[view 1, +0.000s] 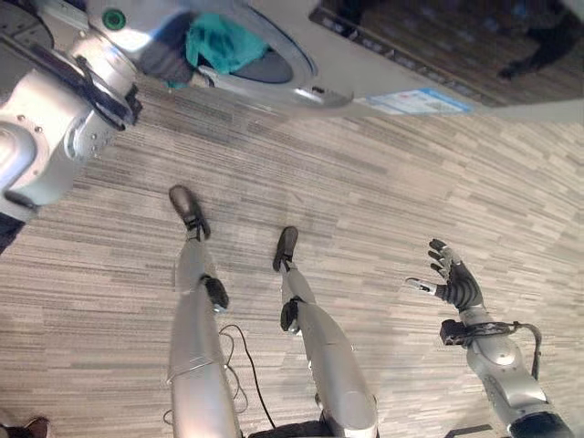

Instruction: Grab the laundry basket,head to the washer,open it,put in the laundry and shut it.

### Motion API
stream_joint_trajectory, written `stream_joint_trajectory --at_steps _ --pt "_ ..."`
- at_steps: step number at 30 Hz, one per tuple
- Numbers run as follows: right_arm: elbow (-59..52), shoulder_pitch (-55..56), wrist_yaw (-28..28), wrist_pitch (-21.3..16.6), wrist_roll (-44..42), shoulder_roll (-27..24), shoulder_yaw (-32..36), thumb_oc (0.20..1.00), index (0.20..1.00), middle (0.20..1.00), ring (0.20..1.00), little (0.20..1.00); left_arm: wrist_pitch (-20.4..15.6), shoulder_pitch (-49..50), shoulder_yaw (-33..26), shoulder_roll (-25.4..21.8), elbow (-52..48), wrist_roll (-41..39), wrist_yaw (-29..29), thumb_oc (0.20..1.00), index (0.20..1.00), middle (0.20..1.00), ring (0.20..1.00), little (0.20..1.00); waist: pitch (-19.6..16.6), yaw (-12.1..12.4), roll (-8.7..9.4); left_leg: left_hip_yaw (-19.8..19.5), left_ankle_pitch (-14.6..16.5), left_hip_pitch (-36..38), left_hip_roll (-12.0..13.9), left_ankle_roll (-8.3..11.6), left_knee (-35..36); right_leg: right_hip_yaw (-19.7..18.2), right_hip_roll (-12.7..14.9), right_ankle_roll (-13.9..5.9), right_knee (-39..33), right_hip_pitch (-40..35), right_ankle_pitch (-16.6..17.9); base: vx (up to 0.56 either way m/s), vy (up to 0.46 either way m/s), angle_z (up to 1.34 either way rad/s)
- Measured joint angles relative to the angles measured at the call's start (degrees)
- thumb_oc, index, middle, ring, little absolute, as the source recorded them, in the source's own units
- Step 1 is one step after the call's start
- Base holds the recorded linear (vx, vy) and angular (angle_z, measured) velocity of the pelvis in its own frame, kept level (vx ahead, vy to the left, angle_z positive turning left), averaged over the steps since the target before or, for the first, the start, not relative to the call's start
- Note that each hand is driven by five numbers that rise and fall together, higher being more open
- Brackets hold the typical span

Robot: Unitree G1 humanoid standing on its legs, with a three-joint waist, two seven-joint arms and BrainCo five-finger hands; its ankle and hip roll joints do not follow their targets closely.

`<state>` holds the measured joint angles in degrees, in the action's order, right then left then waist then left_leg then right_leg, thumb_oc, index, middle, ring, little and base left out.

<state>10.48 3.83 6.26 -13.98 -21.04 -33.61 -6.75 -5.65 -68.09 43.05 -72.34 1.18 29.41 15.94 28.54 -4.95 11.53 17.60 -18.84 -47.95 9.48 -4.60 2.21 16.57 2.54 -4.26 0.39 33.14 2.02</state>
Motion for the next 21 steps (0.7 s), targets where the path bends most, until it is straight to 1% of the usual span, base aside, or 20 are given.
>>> stream_joint_trajectory --at_steps 2,3,4,5,6,7,9,10,11,12,13,14,15,16,17,18,19,20,21 --pt "-0.1 0.6 -0.2 0.1 0.3 0.4 -0.7 1.000 1.000 1.000 1.000 1.000 -0.7 0.6 -0.3 0.9 -1.3 -0.7 -1.2 1.000 1.000 1.000 1.000 1.000 0.0 -0.4 0.01 -0.1 0.0 0.0 -1.0 -0.02 -0.1 0.7 1.2 -0.76 2.6 1.0 -0.9 -0.01 -0.002 0.20" --pt "0.1 0.8 -0.1 0.2 0.7 1.2 -0.9 1.000 1.000 1.000 1.000 1.000 -1.3 2.1 -1.4 1.1 -2.4 -2.4 -1.8 1.000 1.000 1.000 1.000 1.000 0.0 -0.6 0.01 -0.3 0.2 0.2 -1.6 -0.17 -0.1 0.9 1.9 -1.07 3.4 1.0 -2.0 -0.03 -0.002 0.13" --pt "0.1 0.9 -0.1 0.2 0.7 1.5 -0.9 1.000 1.000 1.000 1.000 1.000 -1.5 2.5 -1.7 1.2 -2.5 -2.6 -1.9 1.000 1.000 1.000 1.000 1.000 0.0 -0.6 0.01 -0.3 0.4 0.3 -1.7 -0.08 -0.1 1.0 2.1 -1.17 3.6 1.0 -2.2 -0.03 0.004 0.07" --pt "0.3 1.2 -0.3 0.4 1.2 2.9 -1.5 1.000 1.000 1.000 1.000 1.000 -2.0 5.6 -3.7 0.8 -4.1 -4.8 -3.3 1.000 1.000 1.000 1.000 1.000 0.0 -0.3 0.00 -0.1 1.1 1.0 -2.2 -0.10 -0.1 0.9 2.7 -1.73 4.7 0.9 -3.1 -0.04 0.004 -0.01" --pt "0.2 1.4 -0.3 0.3 1.3 3.6 -1.4 1.000 1.000 1.000 1.000 1.000 -2.2 8.0 -5.6 0.4 -5.3 -5.1 -3.7 1.000 1.000 1.000 1.000 1.000 0.0 -0.3 -0.02 -0.1 1.2 1.2 -2.4 -0.06 -0.3 0.9 3.0 -1.77 5.2 0.9 -3.4 -0.04 0.003 -0.09" --pt "0.3 2.0 -0.3 0.4 1.3 4.2 -1.3 1.000 1.000 1.000 1.000 1.000 -3.2 12.7 -9.0 -0.2 -7.4 -7.3 -3.9 1.000 1.000 1.000 1.000 1.000 0.0 0.3 -0.06 0.1 2.1 1.8 -2.3 0.86 -0.5 0.7 3.2 -1.81 5.8 0.8 -3.8 -0.03 -0.005 -0.12" --pt "0.6 3.1 -0.3 0.6 1.5 4.2 -1.1 1.000 1.000 1.000 1.000 1.000 -5.0 17.0 -11.9 -1.9 -10.7 -9.5 -4.1 1.000 1.000 1.000 1.000 1.000 0.0 1.1 -0.30 0.0 3.1 2.0 -2.0 1.31 -1.2 0.5 3.2 -2.02 6.7 0.8 -4.2 -0.02 -0.005 -0.06" --pt "1.1 3.5 -0.3 0.9 1.6 4.1 -1.1 1.000 1.000 1.000 1.000 1.000 -5.9 18.2 -13.1 -1.9 -12.0 -10.2 -4.1 1.000 1.000 1.000 1.000 1.000 0.0 1.8 -0.83 -0.2 3.6 2.1 -2.0 1.85 -1.4 0.7 3.3 -2.02 7.3 0.8 -4.6 -0.02 -0.018 0.06" --pt "1.8 3.6 -0.3 1.3 1.6 4.8 -0.5 1.000 1.000 1.000 1.000 1.000 -6.7 20.9 -15.8 -1.8 -13.7 -11.4 -4.1 1.000 1.000 1.000 1.000 1.000 0.0 2.0 -1.00 -0.5 3.9 2.3 -2.1 1.81 -1.7 0.8 3.5 -2.06 8.3 0.9 -5.1 -0.01 -0.023 0.07" --pt "2.0 4.0 -0.3 1.5 1.6 5.4 -0.3 1.000 1.000 1.000 1.000 1.000 -7.3 24.1 -18.9 -1.3 -14.9 -11.6 -4.0 1.000 1.000 1.000 1.000 1.000 0.0 2.3 -1.18 -0.5 4.4 2.5 -2.1 2.30 -1.9 0.9 3.7 -2.08 8.8 0.8 -5.5 -0.02 -0.022 0.07" --pt "2.0 4.5 -0.3 1.5 1.6 5.6 -0.4 1.000 1.000 1.000 1.000 1.000 -7.8 26.1 -20.7 -1.1 -15.9 -12.1 -3.9 1.000 1.000 1.000 1.000 1.000 0.0 2.8 -1.30 -0.4 4.9 2.6 -2.2 2.98 -2.1 0.9 3.9 -2.10 9.3 0.8 -5.9 -0.02 -0.026 0.04" --pt "2.0 4.8 -0.4 1.5 1.6 5.7 -0.4 1.000 1.000 1.000 1.000 1.000 -8.3 28.0 -22.2 -1.1 -16.3 -13.2 -3.9 1.000 1.000 1.000 1.000 1.000 0.0 3.5 -1.49 -0.5 5.0 2.8 -2.2 3.08 -2.2 0.8 4.0 -2.06 10.0 0.8 -6.2 -0.02 -0.019 0.09" --pt "1.6 5.2 -0.4 1.4 1.6 5.7 -0.3 1.000 1.000 1.000 1.000 1.000 -9.1 37.7 -31.4 2.7 -17.7 -15.5 -3.1 1.000 1.000 1.000 1.000 1.000 -0.2 3.9 -2.33 -0.5 5.1 3.3 -2.6 3.11 -2.3 0.9 4.5 -2.12 11.1 0.7 -7.1 -0.03 -0.020 0.09" --pt "1.4 5.3 -0.5 1.4 1.6 6.0 -0.3 1.000 1.000 1.000 1.000 1.000 -9.4 45.0 -35.7 5.3 -18.7 -17.4 -2.6 1.000 1.000 1.000 1.000 1.000 -0.2 4.9 -2.69 -0.6 5.0 3.8 -2.7 3.02 -2.3 0.9 4.8 -2.11 12.3 0.7 -7.8 -0.03 -0.024 0.11" --pt "1.3 5.5 -0.5 1.4 1.5 6.3 -0.4 1.000 1.000 1.000 1.000 1.000 -9.5 48.7 -36.7 6.1 -19.2 -18.3 -2.6 1.000 1.000 1.000 1.000 1.000 -0.3 5.7 -3.08 -0.8 5.0 3.9 -2.8 3.00 -2.4 1.0 4.8 -1.92 12.8 0.7 -8.3 -0.03 -0.033 0.13" --pt "2.5 4.8 -0.5 1.4 1.0 8.0 -1.4 1.000 1.000 1.000 1.000 1.000 -11.5 66.2 -46.9 15.8 -22.4 -23.8 -3.2 1.000 1.000 1.000 1.000 1.000 -0.1 5.4 -3.41 -0.7 5.4 5.2 -3.2 2.51 -2.8 1.1 5.5 -2.11 13.6 -0.5 -9.3 -0.02 -0.027 0.15" --pt "4.1 4.8 -0.6 1.5 0.9 8.4 -2.4 1.000 1.000 1.000 1.000 1.000 -11.6 72.0 -47.4 20.8 -21.9 -27.0 -3.3 1.000 1.000 1.000 1.000 1.000 0.1 5.9 -3.80 -0.4 5.4 6.7 -3.4 2.54 -2.9 1.1 5.6 -2.17 12.8 -2.5 -9.3 -0.01 -0.019 0.18" --pt "6.2 4.9 -1.2 1.7 0.8 8.8 -3.5 1.000 1.000 1.000 1.000 1.000 -11.2 75.3 -45.8 21.6 -21.3 -29.4 -4.0 1.000 1.000 1.000 1.000 1.000 0.1 7.2 -4.13 -0.5 5.5 8.3 -3.5 2.54 -2.9 1.3 5.6 -2.16 11.9 -4.5 -9.4 0.00 0.006 0.18" --pt "8.4 4.9 -1.6 1.9 0.6 9.5 -3.9 1.000 1.000 1.000 1.000 1.000 -11.1 77.2 -44.0 20.9 -21.3 -30.1 -5.1 1.000 1.000 1.000 1.000 1.000 -0.2 8.6 -4.74 -0.6 5.6 9.4 -3.5 2.72 -3.0 1.7 5.3 -2.17 11.2 -6.4 -9.5 0.01 0.008 0.21"
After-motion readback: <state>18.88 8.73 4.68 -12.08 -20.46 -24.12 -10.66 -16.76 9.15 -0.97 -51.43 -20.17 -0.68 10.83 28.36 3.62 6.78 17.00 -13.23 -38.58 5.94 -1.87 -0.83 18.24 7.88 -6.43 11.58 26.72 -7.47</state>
